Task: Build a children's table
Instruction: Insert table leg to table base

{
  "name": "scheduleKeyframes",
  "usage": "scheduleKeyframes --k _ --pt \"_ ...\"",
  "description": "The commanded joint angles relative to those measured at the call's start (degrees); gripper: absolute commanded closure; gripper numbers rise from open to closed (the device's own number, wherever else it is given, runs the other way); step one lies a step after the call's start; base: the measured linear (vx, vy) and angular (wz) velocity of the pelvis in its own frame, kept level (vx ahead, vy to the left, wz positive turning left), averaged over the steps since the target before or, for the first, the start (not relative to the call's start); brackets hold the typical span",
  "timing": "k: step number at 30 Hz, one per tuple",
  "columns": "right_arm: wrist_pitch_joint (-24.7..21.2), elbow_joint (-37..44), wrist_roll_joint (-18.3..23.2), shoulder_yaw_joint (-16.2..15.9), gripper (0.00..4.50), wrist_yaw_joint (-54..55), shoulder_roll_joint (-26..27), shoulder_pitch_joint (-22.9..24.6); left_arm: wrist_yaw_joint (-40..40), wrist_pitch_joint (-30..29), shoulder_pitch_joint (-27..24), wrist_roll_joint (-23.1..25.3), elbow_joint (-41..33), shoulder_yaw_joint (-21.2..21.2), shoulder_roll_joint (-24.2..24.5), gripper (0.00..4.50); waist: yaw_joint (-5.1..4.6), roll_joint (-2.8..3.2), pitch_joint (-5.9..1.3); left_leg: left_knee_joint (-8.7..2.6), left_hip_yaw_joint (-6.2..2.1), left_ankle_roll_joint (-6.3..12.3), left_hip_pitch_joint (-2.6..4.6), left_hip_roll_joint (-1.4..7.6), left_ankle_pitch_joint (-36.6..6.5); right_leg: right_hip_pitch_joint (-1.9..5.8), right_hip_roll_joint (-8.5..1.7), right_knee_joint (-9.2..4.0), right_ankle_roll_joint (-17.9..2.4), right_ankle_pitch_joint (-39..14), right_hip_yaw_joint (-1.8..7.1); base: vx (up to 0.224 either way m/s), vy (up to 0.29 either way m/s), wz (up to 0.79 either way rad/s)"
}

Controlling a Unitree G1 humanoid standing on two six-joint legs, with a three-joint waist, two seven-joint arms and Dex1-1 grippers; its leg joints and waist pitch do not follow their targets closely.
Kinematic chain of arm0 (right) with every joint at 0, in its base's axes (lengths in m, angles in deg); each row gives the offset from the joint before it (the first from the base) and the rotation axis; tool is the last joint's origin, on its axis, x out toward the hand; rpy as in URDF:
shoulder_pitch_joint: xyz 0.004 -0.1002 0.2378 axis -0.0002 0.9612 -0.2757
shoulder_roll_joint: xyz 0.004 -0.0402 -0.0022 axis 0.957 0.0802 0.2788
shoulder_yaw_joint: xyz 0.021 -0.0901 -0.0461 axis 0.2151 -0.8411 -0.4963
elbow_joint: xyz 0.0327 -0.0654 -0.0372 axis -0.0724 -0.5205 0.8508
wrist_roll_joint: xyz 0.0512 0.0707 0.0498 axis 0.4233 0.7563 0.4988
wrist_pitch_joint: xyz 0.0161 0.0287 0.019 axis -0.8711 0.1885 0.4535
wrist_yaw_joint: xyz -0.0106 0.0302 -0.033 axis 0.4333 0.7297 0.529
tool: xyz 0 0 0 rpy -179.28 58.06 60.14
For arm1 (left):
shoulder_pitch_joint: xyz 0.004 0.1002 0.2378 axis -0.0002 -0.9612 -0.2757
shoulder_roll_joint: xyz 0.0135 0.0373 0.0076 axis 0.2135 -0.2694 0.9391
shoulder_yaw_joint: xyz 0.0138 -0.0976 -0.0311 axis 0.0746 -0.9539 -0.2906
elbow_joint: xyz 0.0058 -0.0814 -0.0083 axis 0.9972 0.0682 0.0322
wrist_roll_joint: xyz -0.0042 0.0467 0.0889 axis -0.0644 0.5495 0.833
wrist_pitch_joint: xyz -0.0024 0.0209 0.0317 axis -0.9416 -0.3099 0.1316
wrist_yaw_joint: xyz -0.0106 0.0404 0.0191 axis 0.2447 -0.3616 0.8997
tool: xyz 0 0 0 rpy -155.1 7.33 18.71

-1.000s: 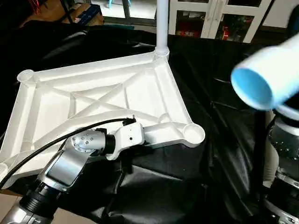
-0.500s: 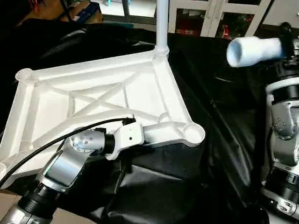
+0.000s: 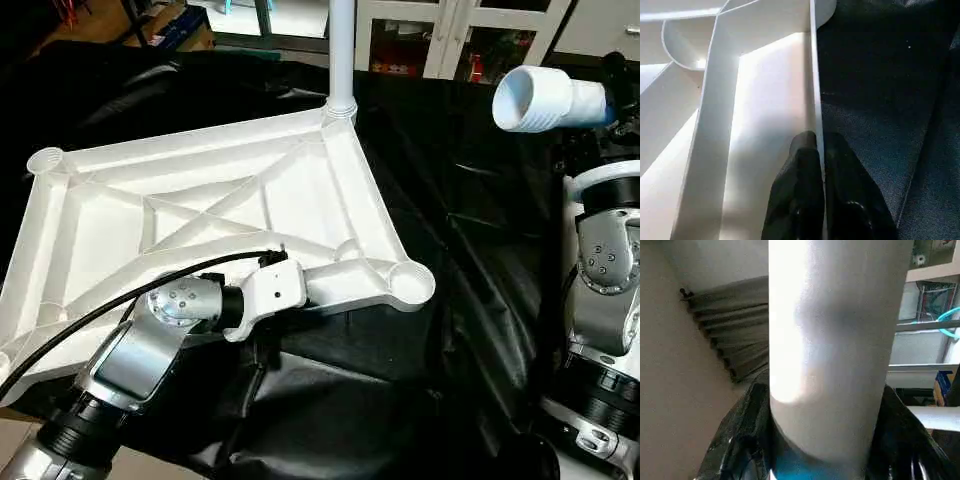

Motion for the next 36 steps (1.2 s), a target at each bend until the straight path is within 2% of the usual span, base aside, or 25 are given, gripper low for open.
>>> scheduleKeyframes --k 1,5,12,20,26,28,31,36 --pt "-0.5 3.2 1.6 -1.1 2.7 1.0 0.4 -0.6 -0.9 -1.3 -2.7 0.0 2.9 2.1 -0.5 4.5 -0.27 -1.58 -2.35 -3.49 -2.59 6.97 1.84 4.35 -1.6 1.76 -3.16 -2.98 -9.4 3.8 1.75 0.0 0.0 0.0" --pt "0.3 4.4 2.0 -1.8 2.7 1.9 0.2 -0.6 -0.7 -1.6 -3.1 -0.1 2.3 2.1 -0.2 4.5 -0.36 -1.65 -2.07 -3.53 -2.57 6.76 1.78 4.26 -1.3 1.69 -3.17 -2.99 -8.9 5.0 1.81 0.0 0.0 0.0" --pt "0.8 4.8 2.8 -1.8 2.7 2.7 0.3 -0.8 -0.6 -2.0 -3.1 -0.2 1.9 2.0 0.0 4.5 -0.41 -1.6 -1.49 -3.84 -2.63 5.36 1.91 4.36 -3.0 1.55 -3.25 -3.2 -8.5 3.1 1.84 0.0 0.0 0.0" --pt "1.7 3.9 2.9 -1.8 2.7 3.8 -0.5 -0.6 -0.8 -2.4 -3.2 -0.2 1.6 2.0 -0.1 4.5 -0.51 -1.68 -1.1 -3.91 -2.61 4.98 1.86 4.28 -2.9 1.57 -3.3 -3.2 -7.9 4.0 1.91 0.0 0.0 0.0" --pt "7.0 -0.4 -1.7 -0.2 2.7 9.7 0.2 -1.8 -0.9 -2.5 -3.3 -0.3 1.5 2.1 -0.1 4.5 -0.68 -1.72 -1.06 -4.03 -2.51 3.62 2.0 4.28 -3.3 1.41 -3.31 -3.37 -7.9 2.0 1.94 0.0 0.0 0.0" --pt "9.2 -1.6 -2.3 0.8 2.7 11.5 0.7 -1.6 -0.9 -2.5 -3.3 -0.3 1.4 2.1 0.0 4.5 -0.67 -1.77 -1.14 -3.93 -2.46 4.09 1.96 4.22 -2.6 1.5 -3.31 -3.18 -7.7 4.2 2.01 0.0 0.0 0.0" --pt "9.8 -1.6 -2.2 0.9 2.7 12.1 1.0 -1.5 -0.9 -2.5 -3.4 -0.3 1.4 2.1 0.0 4.5 -0.68 -1.81 -1.11 -3.81 -2.54 5.17 1.77 4.19 -1.7 1.65 -3.19 -2.88 -7.3 7.2 1.96 0.0 0.0 0.0" --pt "10.9 -1.6 -3.0 1.0 2.7 13.3 1.3 -2.0 -0.9 -2.6 -3.4 -0.2 1.4 2.1 0.0 4.5 -0.73 -1.77 -1.03 -3.87 -2.54 5.18 1.82 4.23 -2.7 1.6 -3.23 -3.04 -7.0 5.8 1.93 0.0 0.0 0.0"
